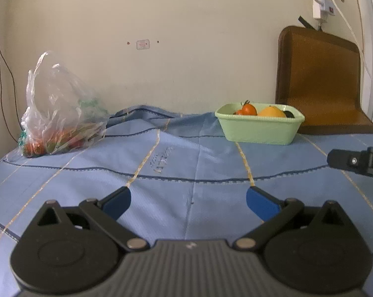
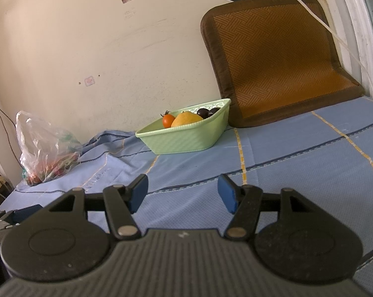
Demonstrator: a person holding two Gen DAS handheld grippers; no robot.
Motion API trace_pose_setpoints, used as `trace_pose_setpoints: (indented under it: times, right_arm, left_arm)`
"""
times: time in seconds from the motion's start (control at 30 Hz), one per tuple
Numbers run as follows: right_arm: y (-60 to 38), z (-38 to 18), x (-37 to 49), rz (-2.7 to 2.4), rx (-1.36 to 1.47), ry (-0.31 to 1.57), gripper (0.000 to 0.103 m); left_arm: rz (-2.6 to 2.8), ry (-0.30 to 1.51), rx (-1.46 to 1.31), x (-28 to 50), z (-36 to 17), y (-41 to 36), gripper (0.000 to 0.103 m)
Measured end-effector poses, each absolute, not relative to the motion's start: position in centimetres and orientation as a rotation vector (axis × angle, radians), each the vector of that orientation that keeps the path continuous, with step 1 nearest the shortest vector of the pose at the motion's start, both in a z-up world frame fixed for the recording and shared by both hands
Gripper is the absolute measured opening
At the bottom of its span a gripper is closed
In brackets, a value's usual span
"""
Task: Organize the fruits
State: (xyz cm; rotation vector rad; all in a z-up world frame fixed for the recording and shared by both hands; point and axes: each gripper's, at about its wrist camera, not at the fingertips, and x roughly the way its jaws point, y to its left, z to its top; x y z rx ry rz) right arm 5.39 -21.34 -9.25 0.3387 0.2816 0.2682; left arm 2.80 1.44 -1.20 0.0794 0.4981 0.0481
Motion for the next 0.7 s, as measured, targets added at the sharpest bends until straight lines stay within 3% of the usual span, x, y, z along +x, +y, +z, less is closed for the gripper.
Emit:
trace_pose_setpoints:
  times: [0.7]
  right_arm:
    - [-21.60,-9.24,5.44,0.274,0.351,0.283,0.067]
  left_arm:
    - [0.153,0.398,0.079,2.18,-0.63,1.70,0.103]
